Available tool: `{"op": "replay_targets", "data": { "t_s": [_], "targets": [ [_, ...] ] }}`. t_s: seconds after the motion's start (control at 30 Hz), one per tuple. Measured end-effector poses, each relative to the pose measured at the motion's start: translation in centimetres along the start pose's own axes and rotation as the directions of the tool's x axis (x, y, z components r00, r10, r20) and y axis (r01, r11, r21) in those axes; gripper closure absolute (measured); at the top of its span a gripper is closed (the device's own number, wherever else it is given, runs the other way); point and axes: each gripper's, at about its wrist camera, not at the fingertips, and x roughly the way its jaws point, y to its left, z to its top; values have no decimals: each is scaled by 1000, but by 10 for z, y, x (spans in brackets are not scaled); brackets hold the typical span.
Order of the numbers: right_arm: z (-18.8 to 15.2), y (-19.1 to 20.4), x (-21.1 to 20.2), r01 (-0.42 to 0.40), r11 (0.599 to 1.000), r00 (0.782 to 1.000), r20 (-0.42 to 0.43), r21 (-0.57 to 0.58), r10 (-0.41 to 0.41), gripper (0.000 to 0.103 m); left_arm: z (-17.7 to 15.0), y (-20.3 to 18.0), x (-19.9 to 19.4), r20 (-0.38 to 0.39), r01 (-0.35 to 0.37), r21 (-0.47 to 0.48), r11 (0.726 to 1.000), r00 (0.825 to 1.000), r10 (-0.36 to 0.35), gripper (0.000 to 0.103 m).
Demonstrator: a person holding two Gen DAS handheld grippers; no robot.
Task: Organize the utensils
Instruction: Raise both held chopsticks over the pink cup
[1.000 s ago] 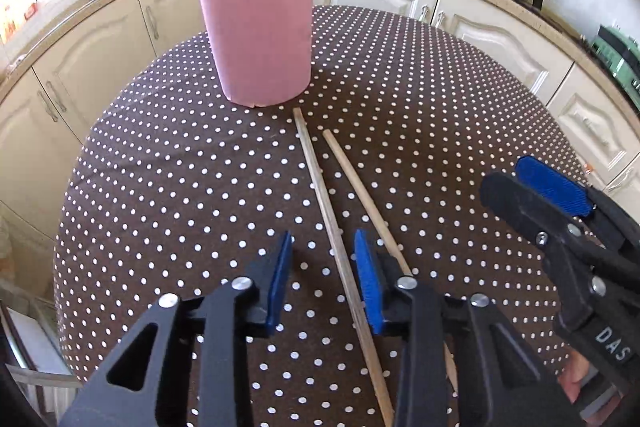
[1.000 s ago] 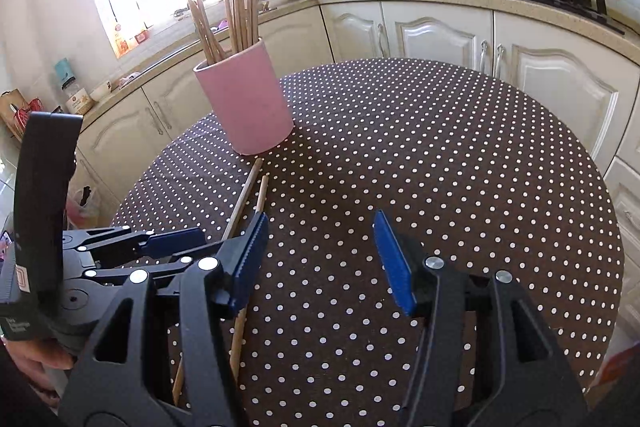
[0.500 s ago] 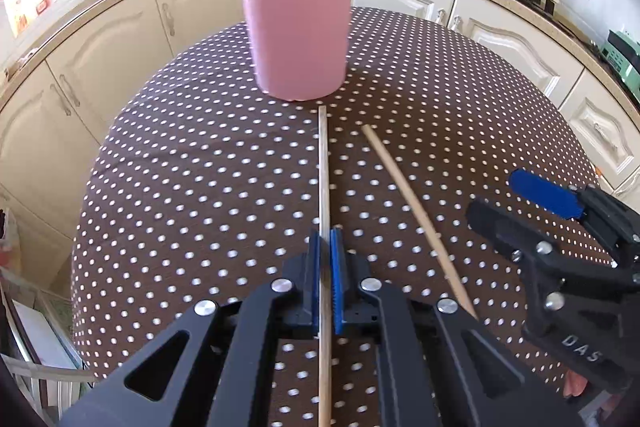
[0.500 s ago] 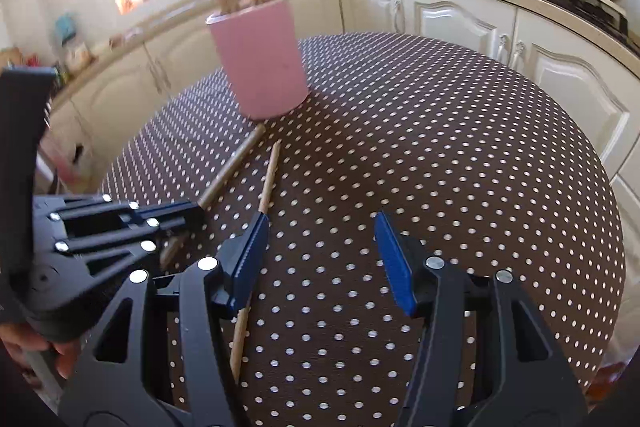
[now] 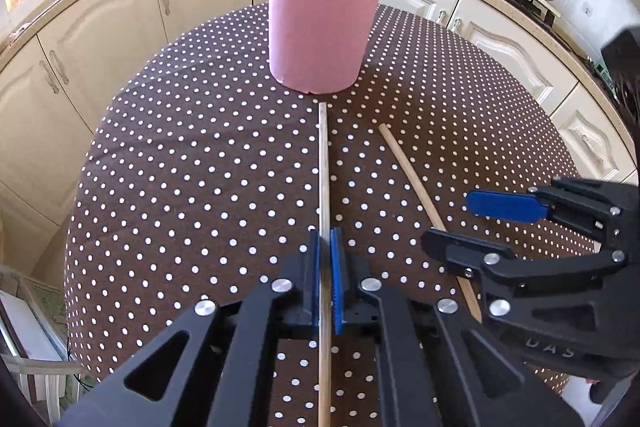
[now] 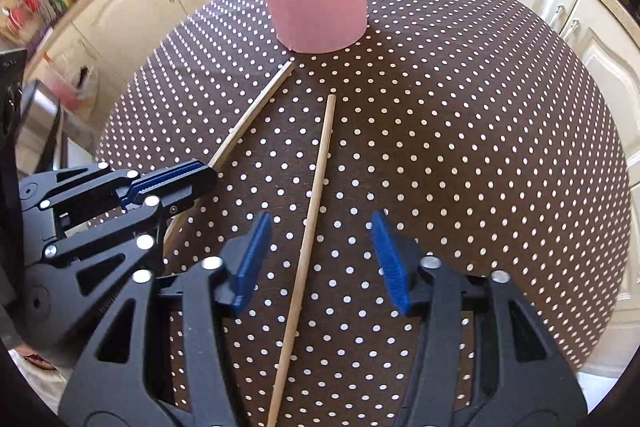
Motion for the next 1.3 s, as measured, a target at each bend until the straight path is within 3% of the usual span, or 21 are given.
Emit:
{"op": "replay_targets", "data": {
  "t_s": [0.07, 0.27, 0.47, 0.63, 0.73, 0.9, 1.03, 1.23, 1.3],
  "targets": [
    [8, 7, 5, 23, 1000, 999, -26, -18, -24, 59, 1, 0, 1, -4, 8, -3, 1000, 1000, -8, 97],
    [20, 25, 12, 62, 995, 996, -64, -80, -67, 94, 5, 1, 4, -17, 21, -8, 1000, 1000, -21, 97],
    [21, 25, 10, -12, 998, 999, -48, -55, 9, 97, 7, 5, -1, 8, 64, -15, 998, 998, -64, 97],
    [15, 15, -15, -73, 996, 996, 50, -45, 76, 97, 9, 3, -18, 70, 99, -4, 995, 993, -99, 97],
    [11, 9, -38, -104, 994, 984, 142, -46, 110, 97, 10, 2, -34, 148, 129, 7, 992, 981, -128, 97],
    [5, -7, -70, -134, 990, 944, 298, -42, 140, 97, 18, 5, -60, 278, 163, 11, 987, 947, -159, 98],
    [7, -13, -95, -143, 989, 894, 425, -37, 146, 97, 26, 3, -78, 380, 180, 17, 984, 909, -173, 98],
    [24, -24, -122, -176, 984, 799, 580, -23, 157, 98, 48, -2, -103, 536, 176, 32, 984, 827, -166, 97],
    [35, -27, -128, -182, 983, 769, 621, -20, 155, 98, 59, -1, -111, 591, 173, 35, 984, 791, -160, 97]
  ]
}}
